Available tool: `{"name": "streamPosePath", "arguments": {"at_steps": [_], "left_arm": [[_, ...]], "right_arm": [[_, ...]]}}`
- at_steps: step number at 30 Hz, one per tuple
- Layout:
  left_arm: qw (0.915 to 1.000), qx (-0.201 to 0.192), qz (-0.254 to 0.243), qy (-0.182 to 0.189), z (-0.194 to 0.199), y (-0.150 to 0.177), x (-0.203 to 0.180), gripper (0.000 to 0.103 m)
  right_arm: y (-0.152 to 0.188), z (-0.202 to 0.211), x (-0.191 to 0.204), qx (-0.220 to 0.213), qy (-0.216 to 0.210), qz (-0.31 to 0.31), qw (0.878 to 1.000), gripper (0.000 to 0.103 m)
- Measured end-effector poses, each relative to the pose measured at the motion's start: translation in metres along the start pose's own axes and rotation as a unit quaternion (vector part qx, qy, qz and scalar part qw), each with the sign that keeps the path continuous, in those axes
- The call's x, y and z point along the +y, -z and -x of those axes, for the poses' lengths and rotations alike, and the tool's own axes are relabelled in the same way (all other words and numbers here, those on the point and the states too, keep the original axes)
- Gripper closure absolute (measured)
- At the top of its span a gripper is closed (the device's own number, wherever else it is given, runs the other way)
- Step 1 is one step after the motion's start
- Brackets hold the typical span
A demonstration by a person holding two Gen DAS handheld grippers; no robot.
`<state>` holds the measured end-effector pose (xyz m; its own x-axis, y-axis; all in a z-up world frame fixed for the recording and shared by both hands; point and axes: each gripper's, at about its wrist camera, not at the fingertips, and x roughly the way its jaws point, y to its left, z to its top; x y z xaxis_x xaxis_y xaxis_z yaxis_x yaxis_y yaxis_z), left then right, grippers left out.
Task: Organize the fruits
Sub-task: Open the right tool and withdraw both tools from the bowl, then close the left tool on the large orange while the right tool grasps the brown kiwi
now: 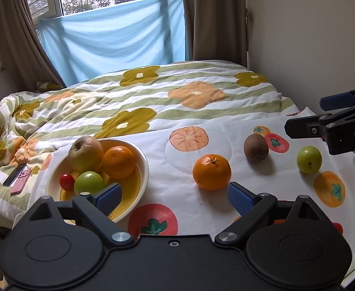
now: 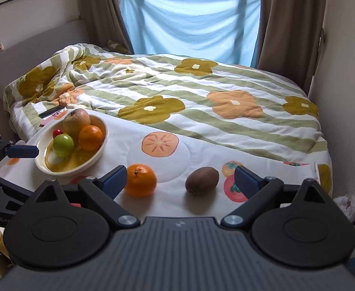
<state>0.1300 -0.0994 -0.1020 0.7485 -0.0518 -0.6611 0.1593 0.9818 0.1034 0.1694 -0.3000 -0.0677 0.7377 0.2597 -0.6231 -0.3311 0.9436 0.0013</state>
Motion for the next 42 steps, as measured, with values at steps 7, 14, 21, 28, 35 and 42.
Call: {"name": "streamPosePath", "arguments": {"at_steps": [7, 14, 21, 28, 35, 42], "left_arm": [[0.9998, 0.018, -0.01, -0.003, -0.048, 0.003, -0.035, 0.007], [0.9981, 0.046, -0.038, -0.015, -0.098, 0.005, -0.059, 0.009], [0.9977, 0.056, -0.029, -0.026, -0.123, 0.004, -0.062, 0.017], [0.9977, 0.055, -0.037, -0.017, -0.131, -0.003, -0.067, 0.022], [0.9981, 0.052, -0.03, -0.016, -0.135, -0.004, -0.061, 0.035], [0.9981, 0.05, -0.033, -0.016, -0.135, -0.004, -0.063, 0.036]], "right_arm": [[0.023, -0.036, -0.037, -0.007, -0.043, 0.049, 0.998, 0.0], [0.032, -0.076, -0.063, 0.014, -0.083, 0.067, 0.994, 0.0], [0.037, -0.108, -0.077, 0.028, -0.102, 0.078, 0.991, 0.0], [0.038, -0.127, -0.076, 0.044, -0.116, 0.103, 0.987, 0.0], [0.036, -0.142, -0.073, 0.055, -0.123, 0.119, 0.984, 0.0], [0.036, -0.156, -0.068, 0.072, -0.13, 0.127, 0.981, 0.004]]}}
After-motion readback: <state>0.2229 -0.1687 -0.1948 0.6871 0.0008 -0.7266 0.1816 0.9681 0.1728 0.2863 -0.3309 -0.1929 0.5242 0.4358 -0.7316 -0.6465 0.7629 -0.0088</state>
